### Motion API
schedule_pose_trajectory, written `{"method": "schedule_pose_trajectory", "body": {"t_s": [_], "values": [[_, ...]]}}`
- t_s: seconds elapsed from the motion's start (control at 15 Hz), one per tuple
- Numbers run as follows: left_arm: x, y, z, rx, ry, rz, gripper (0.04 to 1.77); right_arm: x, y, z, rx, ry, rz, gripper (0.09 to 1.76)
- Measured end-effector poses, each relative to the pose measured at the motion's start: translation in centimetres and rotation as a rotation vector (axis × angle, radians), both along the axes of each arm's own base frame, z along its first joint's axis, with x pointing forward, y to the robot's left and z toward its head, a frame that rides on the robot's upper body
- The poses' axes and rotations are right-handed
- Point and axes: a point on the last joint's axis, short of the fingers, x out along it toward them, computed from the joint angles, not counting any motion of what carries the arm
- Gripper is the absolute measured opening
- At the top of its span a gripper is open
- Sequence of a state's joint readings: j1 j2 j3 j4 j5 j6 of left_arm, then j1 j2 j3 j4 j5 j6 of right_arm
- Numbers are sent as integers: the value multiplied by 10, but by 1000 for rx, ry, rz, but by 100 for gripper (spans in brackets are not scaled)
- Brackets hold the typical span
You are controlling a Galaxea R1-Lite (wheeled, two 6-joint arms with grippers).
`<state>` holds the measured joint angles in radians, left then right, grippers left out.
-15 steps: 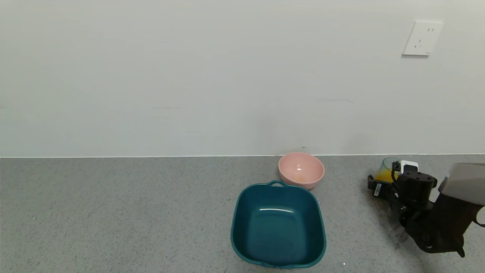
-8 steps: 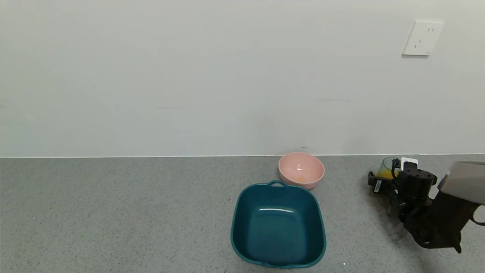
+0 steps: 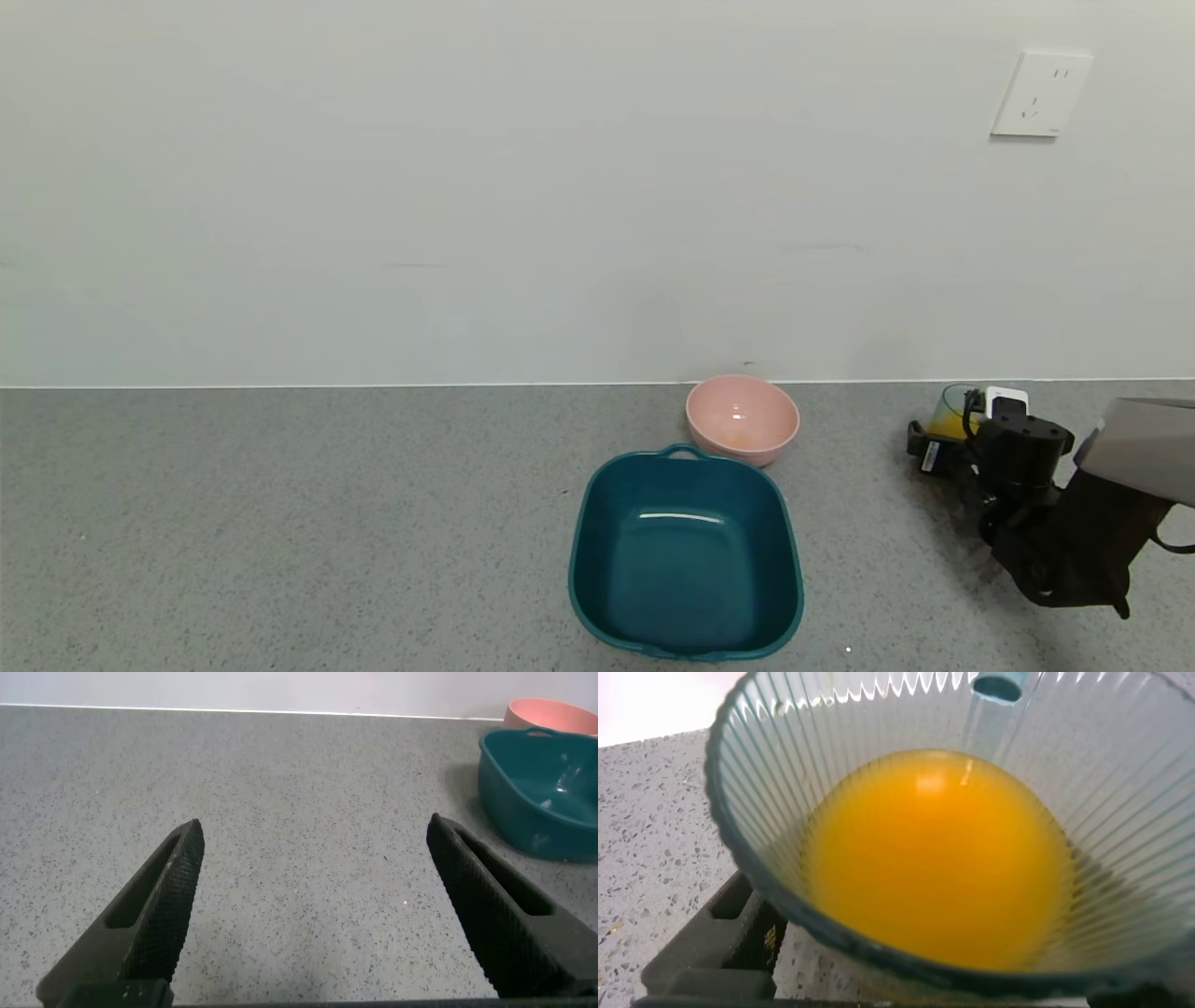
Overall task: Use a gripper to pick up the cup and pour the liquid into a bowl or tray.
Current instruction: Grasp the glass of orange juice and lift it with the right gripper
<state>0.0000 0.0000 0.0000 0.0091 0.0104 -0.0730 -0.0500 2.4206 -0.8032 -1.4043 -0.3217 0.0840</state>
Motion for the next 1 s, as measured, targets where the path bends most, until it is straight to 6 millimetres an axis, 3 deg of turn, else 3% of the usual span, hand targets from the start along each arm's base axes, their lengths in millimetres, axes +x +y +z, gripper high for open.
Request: {"method": "schedule_pose_trajectory", "body": {"t_s": [0.67,0.8,1.0], "values": [[0,0,0,0,0,0,172,4,-1,-2,-5,-5,2,171],[0,0,0,0,0,0,172,4,-1,-2,-5,-4,2,140],[0,0,0,0,0,0,172,4,-1,-2,-8,-3,3,137]]}}
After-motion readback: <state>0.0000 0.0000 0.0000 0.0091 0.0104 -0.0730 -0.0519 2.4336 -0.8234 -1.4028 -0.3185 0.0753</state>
